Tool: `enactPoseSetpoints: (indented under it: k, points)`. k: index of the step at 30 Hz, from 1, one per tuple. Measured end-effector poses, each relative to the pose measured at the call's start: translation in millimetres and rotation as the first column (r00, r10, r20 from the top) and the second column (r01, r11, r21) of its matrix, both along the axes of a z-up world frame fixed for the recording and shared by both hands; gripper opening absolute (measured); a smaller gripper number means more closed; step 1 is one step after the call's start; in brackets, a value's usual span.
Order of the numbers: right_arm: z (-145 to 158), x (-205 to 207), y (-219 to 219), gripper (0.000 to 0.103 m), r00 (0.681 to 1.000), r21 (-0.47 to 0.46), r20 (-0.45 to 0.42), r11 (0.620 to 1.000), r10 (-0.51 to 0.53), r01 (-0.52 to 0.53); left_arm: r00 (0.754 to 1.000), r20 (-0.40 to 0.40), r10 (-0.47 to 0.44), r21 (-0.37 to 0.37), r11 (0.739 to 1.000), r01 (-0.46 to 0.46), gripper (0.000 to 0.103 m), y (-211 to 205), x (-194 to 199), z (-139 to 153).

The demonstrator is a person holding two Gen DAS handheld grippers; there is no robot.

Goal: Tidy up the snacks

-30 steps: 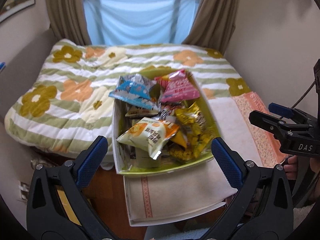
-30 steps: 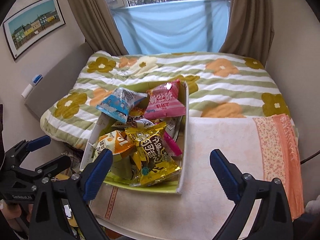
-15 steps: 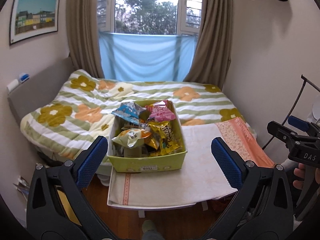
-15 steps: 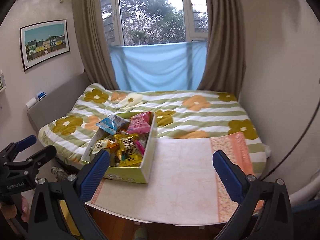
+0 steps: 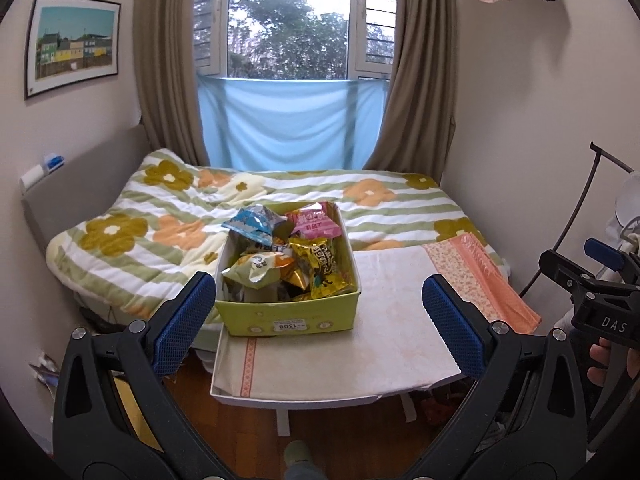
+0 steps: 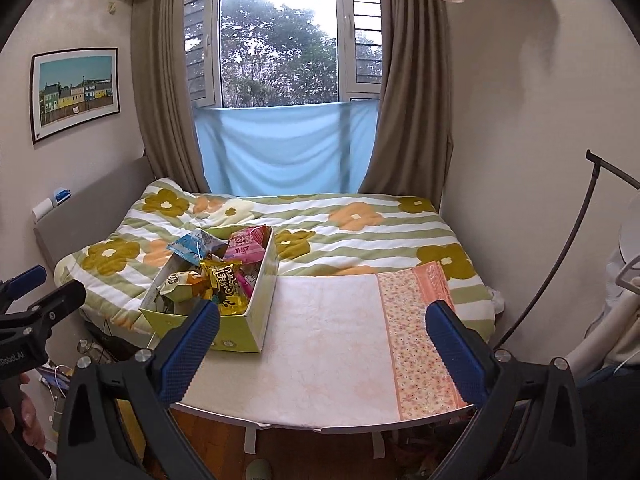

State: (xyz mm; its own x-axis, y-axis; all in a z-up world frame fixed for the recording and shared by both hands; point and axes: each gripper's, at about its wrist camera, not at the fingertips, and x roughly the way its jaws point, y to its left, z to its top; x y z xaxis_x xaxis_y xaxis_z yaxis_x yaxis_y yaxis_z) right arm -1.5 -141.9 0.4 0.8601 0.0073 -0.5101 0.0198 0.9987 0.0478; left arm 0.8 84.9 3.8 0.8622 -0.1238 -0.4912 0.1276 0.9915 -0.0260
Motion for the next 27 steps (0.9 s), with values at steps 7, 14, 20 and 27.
enactPoseSetpoints:
  k: [7, 14, 20, 27]
  points:
    - [-1, -3, -6, 0.102, 1.0, 0.012, 0.009, 1.0, -0.011, 0.011, 1.0, 0.006, -0.009, 0.009, 1.0, 0.009, 0.103, -5, 3, 2]
    - [-1, -1, -6, 0.102, 1.0, 0.009, 0.011, 1.0, -0.012, 0.012, 1.0, 0.005, -0.01, 0.008, 1.0, 0.01, 0.102, -8, 6, 2]
    - [-2, 2, -10, 0.102, 1.0, 0.007, 0.012, 1.0, -0.016, 0.016, 1.0, 0.003, -0.01, 0.011, 1.0, 0.01, 0.102, -10, 6, 1]
    - [-3, 5, -12, 0.102, 1.0, 0.005, 0.006, 1.0, -0.02, 0.02, 1.0, -0.001, -0.007, 0.006, 1.0, 0.007, 0.102, -9, 10, 0]
